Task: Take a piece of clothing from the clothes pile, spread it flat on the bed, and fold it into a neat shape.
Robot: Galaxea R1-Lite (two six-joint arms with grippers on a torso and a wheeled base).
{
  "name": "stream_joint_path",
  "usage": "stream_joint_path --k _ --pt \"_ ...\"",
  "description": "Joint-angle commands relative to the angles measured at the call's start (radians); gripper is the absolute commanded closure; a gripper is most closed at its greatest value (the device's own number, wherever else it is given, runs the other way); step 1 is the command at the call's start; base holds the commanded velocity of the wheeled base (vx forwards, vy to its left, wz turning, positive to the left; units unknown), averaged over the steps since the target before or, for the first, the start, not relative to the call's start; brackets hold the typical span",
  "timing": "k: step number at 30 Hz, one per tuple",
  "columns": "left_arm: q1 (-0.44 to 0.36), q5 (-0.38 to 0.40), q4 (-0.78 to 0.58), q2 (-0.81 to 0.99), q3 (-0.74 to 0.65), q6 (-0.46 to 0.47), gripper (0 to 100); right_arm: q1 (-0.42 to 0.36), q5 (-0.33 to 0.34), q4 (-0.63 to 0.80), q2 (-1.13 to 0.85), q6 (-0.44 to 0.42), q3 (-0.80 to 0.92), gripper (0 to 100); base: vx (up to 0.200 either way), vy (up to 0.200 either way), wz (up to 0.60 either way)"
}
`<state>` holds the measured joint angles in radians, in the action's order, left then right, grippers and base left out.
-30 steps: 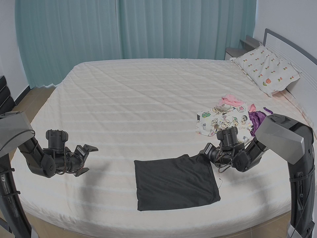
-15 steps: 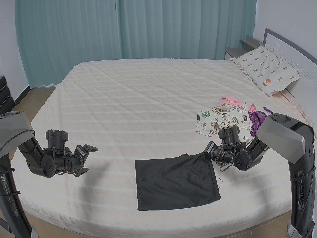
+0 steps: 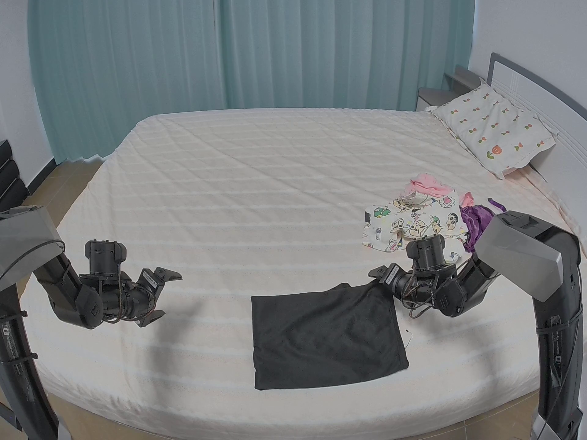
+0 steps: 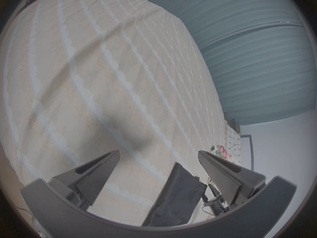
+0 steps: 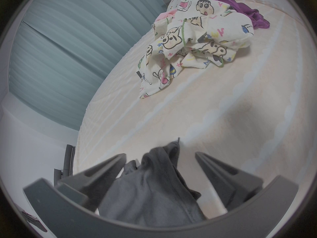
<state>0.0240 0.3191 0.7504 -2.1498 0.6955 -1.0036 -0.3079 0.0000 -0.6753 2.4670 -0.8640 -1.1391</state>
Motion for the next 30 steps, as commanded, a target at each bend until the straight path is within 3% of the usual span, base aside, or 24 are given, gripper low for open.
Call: stream_joint_path --k 1,6,9,12,16,21,30 --pt "-0.003 0.000 0.001 -0.001 -0.005 0.002 0 0.010 0.002 -0.027 -0.037 0.000 0.059 0 0.000 0.000 0.00" --pt "-0.015 -0.023 0.006 0.010 -0.025 0.020 0 0.004 0.012 -0.144 -0.100 0.037 0.233 0 0.000 0.000 0.00" --pt "-0.065 -0.029 0.047 0.014 -0.053 0.022 0 -0.011 0.037 -0.300 -0.092 0.151 0.375 0 0.000 0.000 0.00" --pt "-0.092 -0.031 0.086 0.001 -0.068 0.019 0 -0.011 0.091 -0.371 -0.068 0.273 0.427 0 0.000 0.000 0.00" --pt "-0.093 -0.031 0.090 -0.001 -0.076 0.019 0 -0.020 0.156 -0.363 -0.045 0.362 0.421 0 0.000 0.000 0.00" --pt "-0.093 -0.031 0.090 -0.001 -0.076 0.020 0 -0.043 0.163 -0.309 0.003 0.461 0.366 0 0.000 0.000 0.00" --pt "-0.095 -0.031 0.092 -0.002 -0.076 0.020 0 -0.054 0.255 -0.267 0.013 0.468 0.325 0 0.000 0.000 0.00"
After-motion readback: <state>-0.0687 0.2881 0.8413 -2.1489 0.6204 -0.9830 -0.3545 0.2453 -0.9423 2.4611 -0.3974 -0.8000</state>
